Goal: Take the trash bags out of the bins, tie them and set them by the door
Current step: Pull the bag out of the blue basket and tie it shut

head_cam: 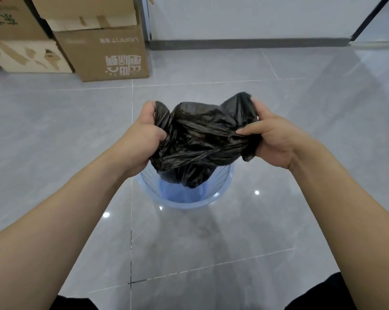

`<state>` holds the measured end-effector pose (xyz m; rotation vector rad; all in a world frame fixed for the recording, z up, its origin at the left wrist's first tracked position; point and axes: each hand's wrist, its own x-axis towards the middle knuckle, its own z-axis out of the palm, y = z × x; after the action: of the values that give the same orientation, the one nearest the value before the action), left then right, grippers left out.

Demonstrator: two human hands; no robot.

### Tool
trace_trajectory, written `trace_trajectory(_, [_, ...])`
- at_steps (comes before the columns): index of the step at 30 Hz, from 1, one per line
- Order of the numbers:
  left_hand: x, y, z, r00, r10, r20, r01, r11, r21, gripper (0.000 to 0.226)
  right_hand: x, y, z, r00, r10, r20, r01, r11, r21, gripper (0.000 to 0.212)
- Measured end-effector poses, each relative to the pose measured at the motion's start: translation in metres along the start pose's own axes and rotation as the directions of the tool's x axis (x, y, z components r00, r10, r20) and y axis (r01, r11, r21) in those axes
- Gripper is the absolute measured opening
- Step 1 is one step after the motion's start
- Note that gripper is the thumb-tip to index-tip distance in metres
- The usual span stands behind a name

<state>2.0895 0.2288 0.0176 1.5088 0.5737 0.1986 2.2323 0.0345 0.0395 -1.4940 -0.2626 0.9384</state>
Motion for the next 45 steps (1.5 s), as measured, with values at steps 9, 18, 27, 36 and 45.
trace_trajectory(9, [-0.006,0.021,0.062,0.876,0.405,0.261,-0.445,0.888,0.117,0.091,-0.016,-0.017,-0.043,0.847,-0.371,-0.381,0.426,0.902,0.069,0.106])
trace_trajectory(18, [-0.017,0.014,0.139,0.907,0.181,0.381,-0.169,0.984,-0.065,0.103,-0.046,-0.013,-0.09,0.787,-0.376,-0.49,0.157,0.889,-0.43,0.094])
trace_trajectory(27, [-0.038,-0.031,0.156,0.874,-0.442,0.201,0.353,0.863,0.363,0.03,-0.057,0.015,-0.119,0.828,0.363,-0.428,-0.496,0.117,-0.861,0.028])
trace_trajectory(36, [-0.077,-0.03,0.14,0.961,0.035,0.275,-0.276,0.012,0.961,0.057,-0.041,0.015,-0.078,0.939,0.239,-0.246,-0.302,0.238,-0.923,0.034])
trace_trajectory(45, [-0.077,-0.089,0.144,0.852,-0.315,0.419,-0.22,0.51,0.832,0.025,-0.039,0.011,-0.071,0.955,0.021,-0.295,-0.278,0.408,-0.87,0.04])
